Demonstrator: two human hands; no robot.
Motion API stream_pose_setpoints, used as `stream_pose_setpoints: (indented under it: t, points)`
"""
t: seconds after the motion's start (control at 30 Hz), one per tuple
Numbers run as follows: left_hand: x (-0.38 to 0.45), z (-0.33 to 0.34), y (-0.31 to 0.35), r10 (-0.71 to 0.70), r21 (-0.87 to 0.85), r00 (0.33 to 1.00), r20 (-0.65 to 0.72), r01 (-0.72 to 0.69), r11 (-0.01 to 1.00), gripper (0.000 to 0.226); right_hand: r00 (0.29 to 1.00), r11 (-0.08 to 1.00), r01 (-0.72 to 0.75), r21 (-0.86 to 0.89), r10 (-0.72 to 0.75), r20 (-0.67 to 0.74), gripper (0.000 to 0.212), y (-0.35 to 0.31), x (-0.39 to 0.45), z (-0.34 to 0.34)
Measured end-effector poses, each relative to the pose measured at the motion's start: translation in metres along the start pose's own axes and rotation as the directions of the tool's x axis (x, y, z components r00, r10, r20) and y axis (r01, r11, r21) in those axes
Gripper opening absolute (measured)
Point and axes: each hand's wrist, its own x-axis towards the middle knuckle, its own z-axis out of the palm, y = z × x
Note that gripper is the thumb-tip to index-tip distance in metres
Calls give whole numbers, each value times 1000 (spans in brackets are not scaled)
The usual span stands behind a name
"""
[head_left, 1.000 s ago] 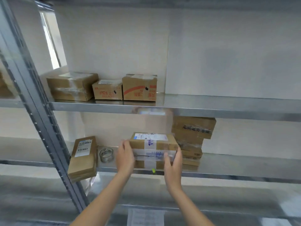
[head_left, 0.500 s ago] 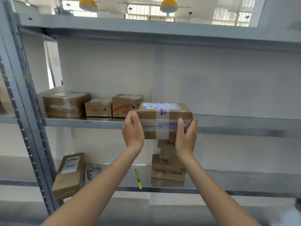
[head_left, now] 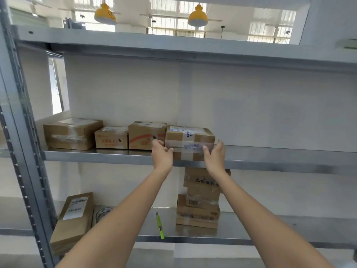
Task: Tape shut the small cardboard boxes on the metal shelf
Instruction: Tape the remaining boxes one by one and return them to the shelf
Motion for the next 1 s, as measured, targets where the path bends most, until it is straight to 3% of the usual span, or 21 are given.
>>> stream_pose_setpoints:
  t: [0.13,0.27,0.43,0.57,0.63,0.73,0.8,0.87,0.93,1.0]
  points:
    - [6,12,-8,-7,58,998,67,3,998,21,995,993,51,-102,-59,-79,51,-7,9,6]
    - [11,18,-14,0,70,989,148,-11,997,39,998,989,58,-138,-61,-18,36,-12,24,11]
    - [15,23,-22,-4,61,979,202,-9,998,45,997,985,74,-154,-69,36,22,-1,42,13]
    - [14,26,-34,64,53,973,220,-78,996,43,990,992,69,-110,-55,128,30,20,42,15]
    - [5,27,-43,179,-10,978,110,-179,984,33,991,990,130,-51,-128,34,36,33,30,14]
    - [-13,31,-70,221,-92,968,-121,-233,968,23,920,969,235,71,-199,-338,26,67,1,10]
    - [-21,37,-89,99,-152,984,-149,-122,981,18,885,978,130,165,-39,-464,16,94,-13,7]
    - [-19,45,-107,-26,-98,992,-120,14,995,15,862,953,-94,288,222,-455,19,118,-16,4]
    - [-11,52,-118,-108,49,993,-37,110,993,28,871,909,-270,317,371,-321,31,134,-9,0]
    - [-3,60,-119,-185,77,978,100,178,981,39,896,874,-363,323,423,-139,41,142,2,-4]
